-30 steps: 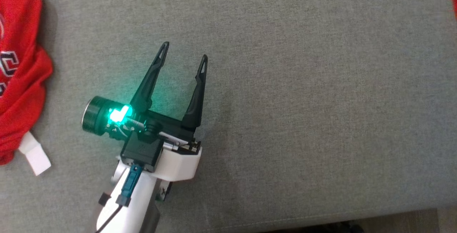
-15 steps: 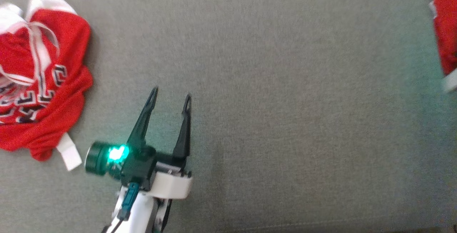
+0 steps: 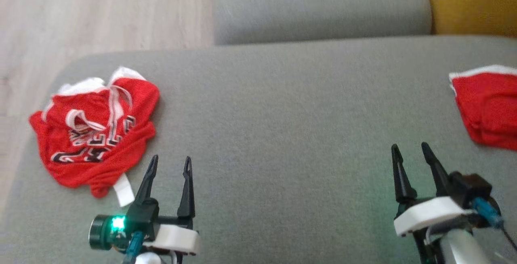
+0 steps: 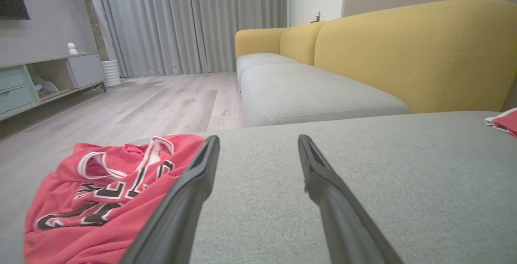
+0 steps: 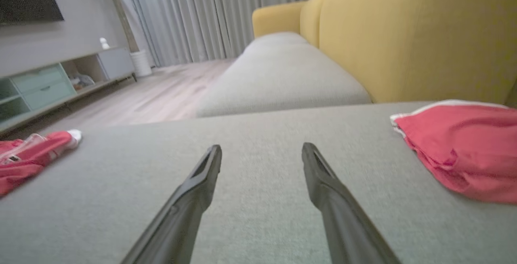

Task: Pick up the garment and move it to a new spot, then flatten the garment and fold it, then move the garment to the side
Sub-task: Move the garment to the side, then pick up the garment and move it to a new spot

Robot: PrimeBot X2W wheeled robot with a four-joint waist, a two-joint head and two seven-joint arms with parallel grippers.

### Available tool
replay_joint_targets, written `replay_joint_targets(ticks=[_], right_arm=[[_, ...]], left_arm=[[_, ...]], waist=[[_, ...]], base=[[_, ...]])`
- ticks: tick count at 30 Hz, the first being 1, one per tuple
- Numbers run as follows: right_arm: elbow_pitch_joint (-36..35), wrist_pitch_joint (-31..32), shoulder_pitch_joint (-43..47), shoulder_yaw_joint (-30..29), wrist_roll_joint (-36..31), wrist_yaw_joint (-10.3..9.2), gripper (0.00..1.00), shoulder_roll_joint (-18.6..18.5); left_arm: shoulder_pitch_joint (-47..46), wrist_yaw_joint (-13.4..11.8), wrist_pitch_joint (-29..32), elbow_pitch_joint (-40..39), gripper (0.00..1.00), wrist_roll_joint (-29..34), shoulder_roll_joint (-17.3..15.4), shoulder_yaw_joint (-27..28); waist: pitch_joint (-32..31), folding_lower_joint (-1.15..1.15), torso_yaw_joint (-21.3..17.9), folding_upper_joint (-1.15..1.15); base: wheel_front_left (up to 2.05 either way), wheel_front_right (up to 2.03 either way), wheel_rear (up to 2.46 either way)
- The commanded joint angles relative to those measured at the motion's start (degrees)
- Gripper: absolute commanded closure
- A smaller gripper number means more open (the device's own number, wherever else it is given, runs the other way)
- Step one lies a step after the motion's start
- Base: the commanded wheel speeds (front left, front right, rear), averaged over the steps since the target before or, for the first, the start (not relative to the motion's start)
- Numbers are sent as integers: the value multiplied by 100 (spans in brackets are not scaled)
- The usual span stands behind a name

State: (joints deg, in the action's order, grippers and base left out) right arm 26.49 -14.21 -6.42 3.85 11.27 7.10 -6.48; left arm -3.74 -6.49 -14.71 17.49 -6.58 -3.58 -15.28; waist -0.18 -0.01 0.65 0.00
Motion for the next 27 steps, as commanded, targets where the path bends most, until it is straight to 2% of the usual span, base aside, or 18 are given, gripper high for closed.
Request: replay_joint_targets(ticks=[1,8,20,24,27], right_arm=[[-458,-77,83,13,-105,39,0,98],[-917,-78,788,6,-442,39,0,301],[-1073,-78,1018,-76,-578,39,0,354],[-1096,-78,1071,-175,-573,39,0,357],[-1105,-78,1098,-215,-532,39,0,358]], left_arm=[[-83,47,-29,-125,0,2,2,267],[152,149,-29,43,0,195,2,412],[213,194,-29,141,0,284,33,602],[168,202,-29,134,0,324,40,616],[129,185,-29,88,0,334,46,633]], waist=[[-388,1,237,0],[-546,1,209,0],[-579,1,203,0],[-565,1,324,0],[-520,1,559,0]], base=[[0,0,0],[0,0,0],[0,0,0],[0,0,0],[0,0,0]])
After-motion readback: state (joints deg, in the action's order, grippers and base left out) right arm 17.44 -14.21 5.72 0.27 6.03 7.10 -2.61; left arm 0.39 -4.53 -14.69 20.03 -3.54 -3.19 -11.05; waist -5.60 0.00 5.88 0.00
